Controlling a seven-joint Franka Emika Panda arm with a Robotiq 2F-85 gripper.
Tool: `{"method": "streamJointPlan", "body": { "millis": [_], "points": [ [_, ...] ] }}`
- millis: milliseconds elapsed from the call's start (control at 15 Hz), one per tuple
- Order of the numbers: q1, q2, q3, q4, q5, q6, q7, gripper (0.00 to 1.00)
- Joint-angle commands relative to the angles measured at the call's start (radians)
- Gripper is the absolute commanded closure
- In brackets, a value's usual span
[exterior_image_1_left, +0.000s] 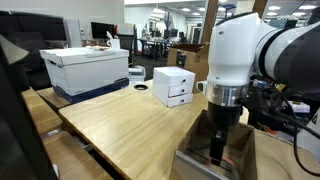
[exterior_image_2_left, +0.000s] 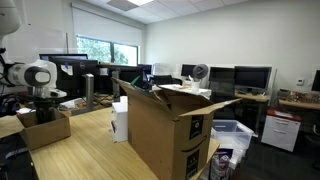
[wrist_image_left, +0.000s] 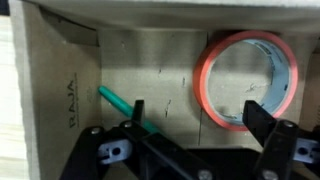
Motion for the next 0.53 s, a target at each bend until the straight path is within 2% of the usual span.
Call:
{"method": "streamJointPlan", "body": {
  "millis": [0,467],
  "points": [
    [0.008,-0.054,0.019,-0.048,-0.017,0.007,0.043,0.0],
    [0.008,-0.045,0.041,-0.054,-0.013,0.008,0.035,0.0]
  ]
}}
